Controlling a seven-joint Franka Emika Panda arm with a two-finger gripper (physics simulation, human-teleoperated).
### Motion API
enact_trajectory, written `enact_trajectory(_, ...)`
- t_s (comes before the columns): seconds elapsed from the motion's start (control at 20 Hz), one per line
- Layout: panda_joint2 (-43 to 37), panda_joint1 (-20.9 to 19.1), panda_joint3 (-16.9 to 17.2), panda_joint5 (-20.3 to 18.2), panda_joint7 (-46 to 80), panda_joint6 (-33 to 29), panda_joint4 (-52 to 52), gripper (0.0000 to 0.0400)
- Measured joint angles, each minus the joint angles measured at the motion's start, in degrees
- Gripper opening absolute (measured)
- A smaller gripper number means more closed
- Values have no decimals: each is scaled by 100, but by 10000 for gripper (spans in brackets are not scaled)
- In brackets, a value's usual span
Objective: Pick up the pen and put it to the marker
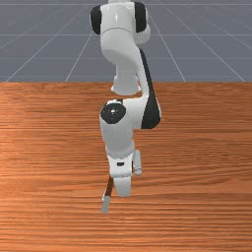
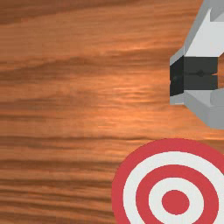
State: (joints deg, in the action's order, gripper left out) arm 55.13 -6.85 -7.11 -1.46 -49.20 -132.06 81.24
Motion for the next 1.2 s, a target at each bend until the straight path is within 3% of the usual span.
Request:
enact_trajectory(0.05,-125,-45,-58,-80,-67,104,73,0)
enact_trajectory(0.15,-465,127,171,107,163,136,243,0)
enact_trajectory(0.2,-789,380,483,445,532,-517,734,0)
enact_trajectory(0.25,-671,462,540,367,877,112,327,0)
enact_trajectory(0.6,-619,767,470,422,1085,80,264,0)
enact_trajectory(0.65,-184,773,451,412,1009,776,-474,0)
enact_trajectory(0.7,-147,774,458,424,1020,387,-278,0)
enact_trajectory(0.85,247,783,472,439,1023,151,-484,3)
enact_trajectory(0.9,69,775,483,462,1034,-459,-49,11)
enact_trajectory(0.95,134,740,452,480,883,-206,-212,7)
enact_trajectory(1.2,127,398,397,544,214,-215,-196,1)
